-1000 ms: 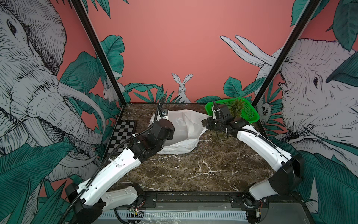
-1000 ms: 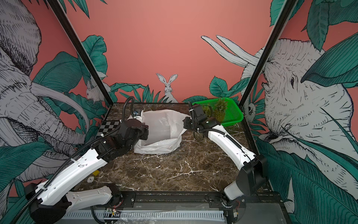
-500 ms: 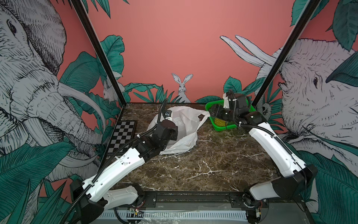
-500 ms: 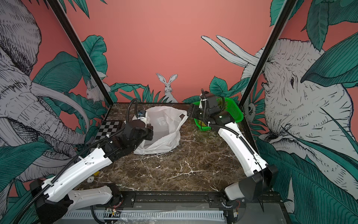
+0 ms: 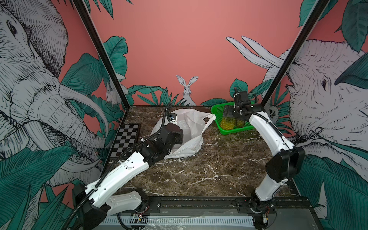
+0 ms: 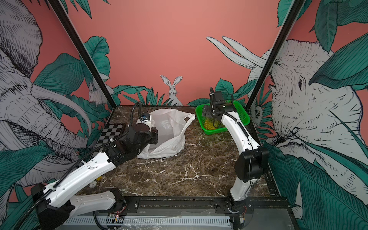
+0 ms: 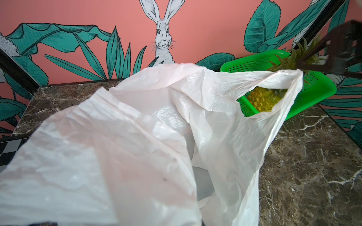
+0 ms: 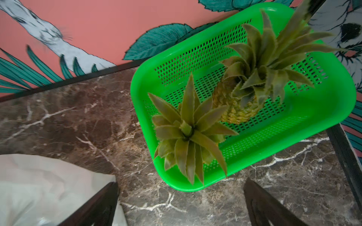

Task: Place the pineapple into a plastic bag & tie a knot
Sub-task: Pick up the pineapple from the basket.

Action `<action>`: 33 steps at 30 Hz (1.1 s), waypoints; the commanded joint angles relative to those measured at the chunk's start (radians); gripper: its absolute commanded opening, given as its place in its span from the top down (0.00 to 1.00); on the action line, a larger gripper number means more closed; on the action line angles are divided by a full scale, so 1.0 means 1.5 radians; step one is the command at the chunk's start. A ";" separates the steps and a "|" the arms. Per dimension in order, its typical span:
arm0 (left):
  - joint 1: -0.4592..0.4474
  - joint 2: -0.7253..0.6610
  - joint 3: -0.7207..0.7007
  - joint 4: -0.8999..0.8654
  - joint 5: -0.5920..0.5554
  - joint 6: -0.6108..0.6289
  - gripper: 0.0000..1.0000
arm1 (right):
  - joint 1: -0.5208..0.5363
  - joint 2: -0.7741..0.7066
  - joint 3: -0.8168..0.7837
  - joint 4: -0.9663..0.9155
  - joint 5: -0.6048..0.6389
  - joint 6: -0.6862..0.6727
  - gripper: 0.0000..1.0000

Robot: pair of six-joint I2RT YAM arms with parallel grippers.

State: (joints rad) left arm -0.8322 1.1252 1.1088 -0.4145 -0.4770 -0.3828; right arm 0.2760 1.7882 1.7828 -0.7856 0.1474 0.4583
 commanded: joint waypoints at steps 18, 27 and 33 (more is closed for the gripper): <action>0.004 -0.004 -0.005 0.019 0.005 -0.012 1.00 | -0.024 0.172 0.069 0.008 0.005 -0.036 0.12; 0.004 -0.005 -0.008 0.021 0.007 -0.015 1.00 | -0.033 0.169 0.047 0.016 -0.006 -0.074 0.77; 0.003 -0.003 -0.010 0.022 0.008 -0.017 1.00 | -0.041 0.129 0.021 0.021 -0.011 -0.090 1.00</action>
State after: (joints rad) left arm -0.8322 1.1255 1.1084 -0.4046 -0.4625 -0.3836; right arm 0.2253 2.0140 1.8404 -0.7300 0.1421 0.3443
